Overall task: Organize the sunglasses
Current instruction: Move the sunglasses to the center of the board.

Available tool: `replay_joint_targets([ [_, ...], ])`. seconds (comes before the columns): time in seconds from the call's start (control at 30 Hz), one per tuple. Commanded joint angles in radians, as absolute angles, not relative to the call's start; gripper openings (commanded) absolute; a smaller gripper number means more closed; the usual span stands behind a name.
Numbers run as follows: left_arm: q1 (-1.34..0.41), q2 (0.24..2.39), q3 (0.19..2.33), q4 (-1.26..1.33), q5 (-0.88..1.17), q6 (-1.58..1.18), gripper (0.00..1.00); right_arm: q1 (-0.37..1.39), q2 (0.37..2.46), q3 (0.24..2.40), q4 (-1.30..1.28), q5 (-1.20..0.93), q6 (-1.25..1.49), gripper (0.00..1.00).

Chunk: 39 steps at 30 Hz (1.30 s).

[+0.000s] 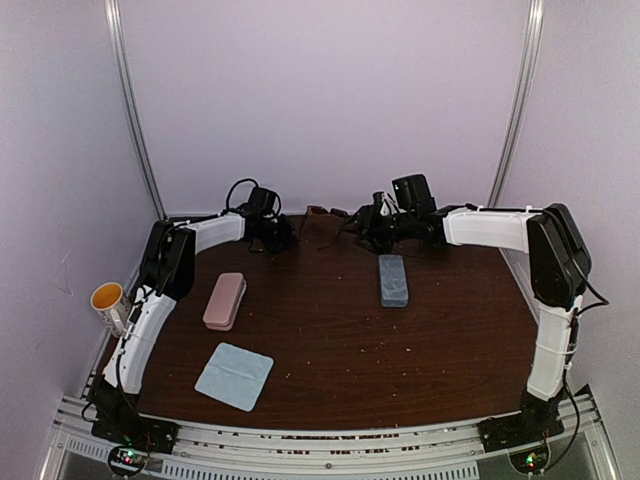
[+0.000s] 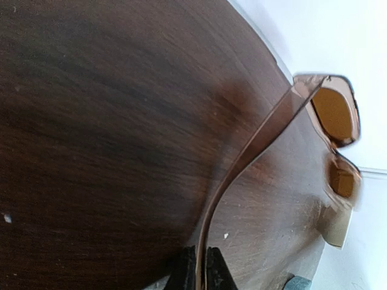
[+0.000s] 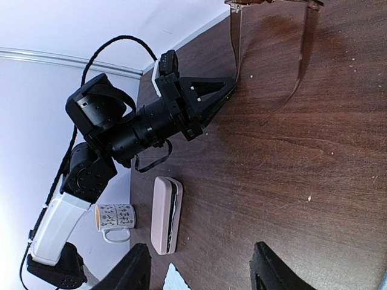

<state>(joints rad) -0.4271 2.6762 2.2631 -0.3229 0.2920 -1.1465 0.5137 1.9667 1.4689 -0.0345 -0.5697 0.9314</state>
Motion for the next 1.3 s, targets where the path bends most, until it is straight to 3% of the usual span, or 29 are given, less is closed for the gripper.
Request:
replay_joint_targets([
  [0.0, -0.424, 2.691, 2.244, -0.317, 0.325, -1.140, 0.04, 0.508, 1.942, 1.501, -0.045, -0.579, 0.923, 0.57],
  [0.47, -0.457, 2.450, 1.909, -0.305, 0.254, -0.943, 0.00, 0.505, 1.913, 1.493, -0.093, -0.553, 0.870, 0.57],
  [0.83, -0.595, 2.232, 1.637, -0.383, 0.070, -0.739, 0.00, 0.490, 1.875, 1.508, -0.193, -0.482, 0.777, 0.57],
  [1.27, -0.691, 2.019, 1.384, -0.472, -0.144, -0.698, 0.00, 0.486, 1.832, 1.472, -0.306, -0.405, 0.675, 0.57],
])
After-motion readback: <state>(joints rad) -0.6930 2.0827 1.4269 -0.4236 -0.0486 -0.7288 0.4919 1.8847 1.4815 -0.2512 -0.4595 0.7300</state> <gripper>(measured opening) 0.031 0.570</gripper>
